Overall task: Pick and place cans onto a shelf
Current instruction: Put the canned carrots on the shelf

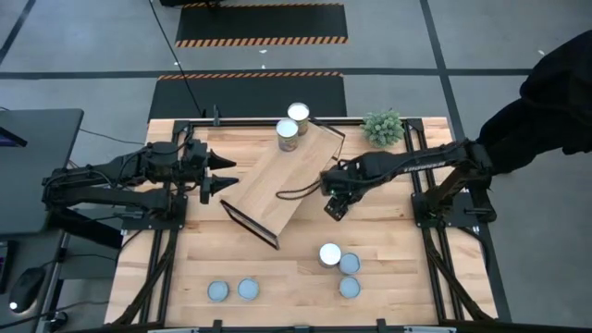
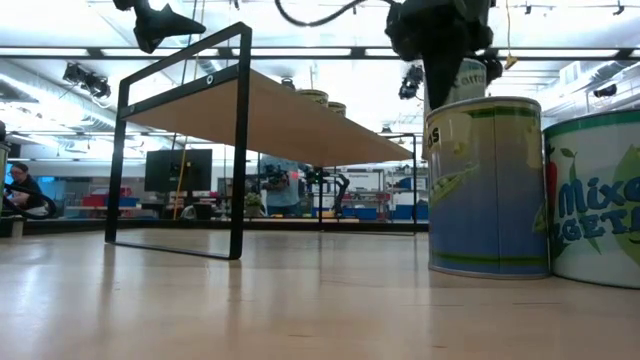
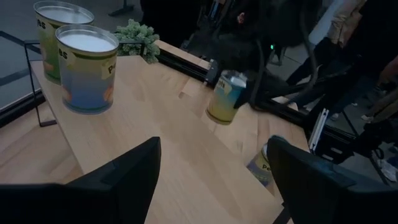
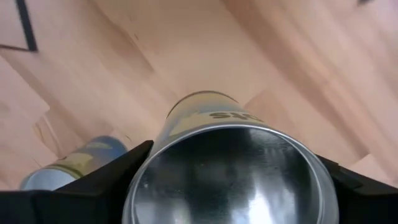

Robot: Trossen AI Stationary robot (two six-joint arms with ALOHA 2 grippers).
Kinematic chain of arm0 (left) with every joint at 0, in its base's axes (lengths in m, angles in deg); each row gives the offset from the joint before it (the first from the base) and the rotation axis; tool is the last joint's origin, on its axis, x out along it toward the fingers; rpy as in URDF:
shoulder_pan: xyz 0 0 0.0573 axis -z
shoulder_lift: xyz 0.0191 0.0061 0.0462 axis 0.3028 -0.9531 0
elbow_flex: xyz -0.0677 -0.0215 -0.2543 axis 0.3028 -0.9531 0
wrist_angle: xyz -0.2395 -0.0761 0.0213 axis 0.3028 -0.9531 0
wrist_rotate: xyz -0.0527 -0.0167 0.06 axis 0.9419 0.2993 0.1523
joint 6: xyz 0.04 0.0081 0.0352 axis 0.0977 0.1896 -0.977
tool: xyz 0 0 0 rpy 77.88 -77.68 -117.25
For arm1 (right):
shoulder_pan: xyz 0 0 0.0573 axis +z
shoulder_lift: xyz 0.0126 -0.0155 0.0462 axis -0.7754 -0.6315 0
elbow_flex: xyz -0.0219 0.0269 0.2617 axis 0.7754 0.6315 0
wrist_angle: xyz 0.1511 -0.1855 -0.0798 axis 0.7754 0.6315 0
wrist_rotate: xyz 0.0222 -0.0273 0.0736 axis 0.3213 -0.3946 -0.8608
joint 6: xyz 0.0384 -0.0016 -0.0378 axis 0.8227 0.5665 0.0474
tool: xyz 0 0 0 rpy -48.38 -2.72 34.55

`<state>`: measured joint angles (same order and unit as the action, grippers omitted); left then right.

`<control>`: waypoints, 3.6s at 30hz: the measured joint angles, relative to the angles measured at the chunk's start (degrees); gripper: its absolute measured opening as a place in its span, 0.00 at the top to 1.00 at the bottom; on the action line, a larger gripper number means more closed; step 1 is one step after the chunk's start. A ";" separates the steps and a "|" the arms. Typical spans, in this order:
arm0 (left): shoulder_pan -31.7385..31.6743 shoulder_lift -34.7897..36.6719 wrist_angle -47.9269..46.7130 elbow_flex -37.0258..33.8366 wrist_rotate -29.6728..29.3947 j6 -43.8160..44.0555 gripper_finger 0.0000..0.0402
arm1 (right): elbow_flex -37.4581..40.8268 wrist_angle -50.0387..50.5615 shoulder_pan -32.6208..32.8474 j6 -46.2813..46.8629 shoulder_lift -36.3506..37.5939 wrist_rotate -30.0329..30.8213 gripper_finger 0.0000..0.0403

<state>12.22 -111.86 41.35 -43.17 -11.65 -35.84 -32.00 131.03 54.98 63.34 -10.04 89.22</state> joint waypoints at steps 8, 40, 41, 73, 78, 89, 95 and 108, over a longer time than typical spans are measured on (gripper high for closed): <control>0.00 -0.02 0.04 0.00 -1.05 0.46 0.25 | -12.04 4.85 -2.88 -7.99 -0.73 5.47 0.21; 0.02 0.00 -0.04 0.00 -1.90 1.09 0.25 | -32.64 -3.87 -8.00 -24.00 -13.08 7.28 0.21; 0.01 0.00 -0.04 0.00 -1.90 1.09 0.25 | -33.57 -3.82 -8.24 -24.52 -13.76 7.13 0.21; 0.02 -0.01 -0.44 0.00 -1.88 1.44 0.25 | -35.67 -1.11 -11.82 -34.70 -19.07 4.13 0.21; 0.01 -0.01 -0.44 0.00 -1.88 1.43 0.25 | -35.63 -0.05 -11.71 -34.72 -19.07 3.15 0.21; 0.02 -0.01 -0.44 0.00 -1.88 1.40 0.25 | -35.63 6.27 -11.73 -34.76 -19.07 -0.12 0.21; 0.02 -0.01 -0.44 0.00 -1.88 1.40 0.25 | -35.63 5.89 -11.73 -35.14 -19.07 -0.06 0.21; 0.02 -0.02 -0.43 0.00 -1.86 1.40 0.25 | -35.63 3.46 -11.80 -36.66 -19.05 -0.32 0.10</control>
<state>12.24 -111.87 40.92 -43.17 -13.52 -34.44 -67.63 134.49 43.18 26.68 -29.09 88.90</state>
